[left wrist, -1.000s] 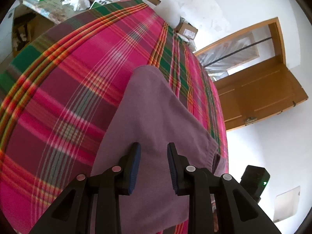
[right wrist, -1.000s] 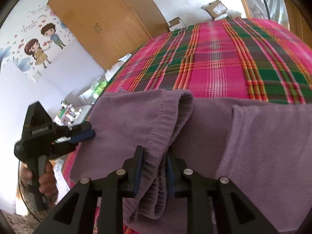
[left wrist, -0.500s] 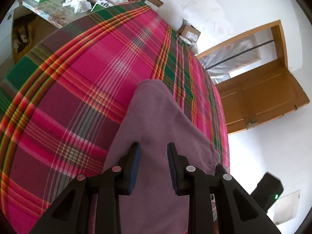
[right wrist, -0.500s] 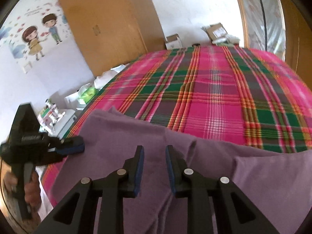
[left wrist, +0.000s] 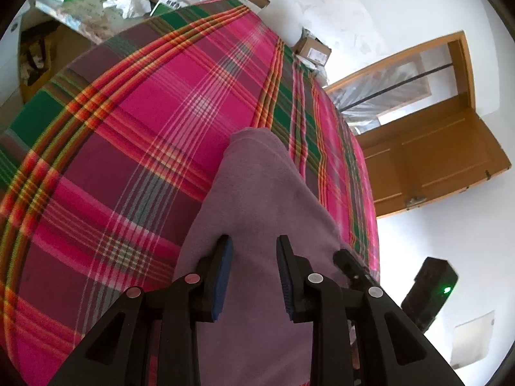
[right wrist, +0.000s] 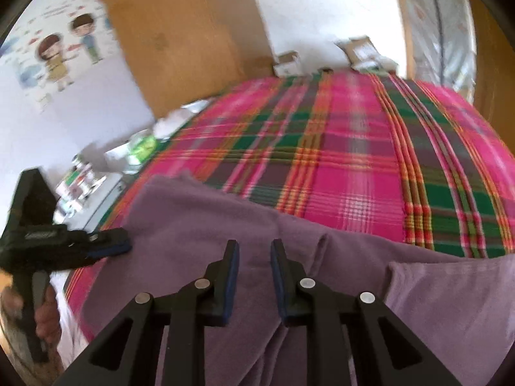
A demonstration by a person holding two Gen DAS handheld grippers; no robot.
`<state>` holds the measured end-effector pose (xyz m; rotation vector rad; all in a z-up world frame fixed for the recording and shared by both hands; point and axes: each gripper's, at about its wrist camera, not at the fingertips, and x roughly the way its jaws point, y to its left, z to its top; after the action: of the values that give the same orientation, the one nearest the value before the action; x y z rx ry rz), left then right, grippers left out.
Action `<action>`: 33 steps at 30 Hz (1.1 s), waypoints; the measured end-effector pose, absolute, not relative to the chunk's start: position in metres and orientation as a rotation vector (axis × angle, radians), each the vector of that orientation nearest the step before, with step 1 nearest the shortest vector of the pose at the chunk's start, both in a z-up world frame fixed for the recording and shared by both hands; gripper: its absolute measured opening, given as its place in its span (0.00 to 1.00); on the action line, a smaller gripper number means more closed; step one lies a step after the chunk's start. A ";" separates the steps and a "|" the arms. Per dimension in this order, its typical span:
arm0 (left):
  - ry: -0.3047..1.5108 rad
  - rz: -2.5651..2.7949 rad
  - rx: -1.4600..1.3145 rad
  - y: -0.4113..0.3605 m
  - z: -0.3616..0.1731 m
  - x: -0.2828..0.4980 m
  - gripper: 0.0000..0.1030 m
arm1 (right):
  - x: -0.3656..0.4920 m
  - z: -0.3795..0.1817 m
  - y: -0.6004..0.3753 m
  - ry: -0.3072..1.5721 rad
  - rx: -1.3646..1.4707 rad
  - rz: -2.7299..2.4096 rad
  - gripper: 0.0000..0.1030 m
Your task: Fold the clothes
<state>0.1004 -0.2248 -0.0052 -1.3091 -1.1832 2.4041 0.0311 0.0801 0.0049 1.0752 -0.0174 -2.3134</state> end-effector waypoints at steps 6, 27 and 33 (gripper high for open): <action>-1.170 2.396 -1.320 -0.222 -0.006 0.119 0.28 | 0.081 0.005 0.075 0.154 0.980 -2.210 0.20; -1.246 2.430 -1.281 -0.239 -0.004 0.149 0.28 | 0.115 0.004 0.014 0.261 0.832 -2.067 0.25; -1.312 2.464 -1.298 -0.254 -0.006 0.154 0.28 | 0.122 -0.015 -0.028 0.299 0.870 -1.947 0.31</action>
<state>0.1537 -0.2541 -0.0063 -1.2984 -1.3119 2.4644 0.1217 -0.0281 -0.0146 0.8703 0.2986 -1.9465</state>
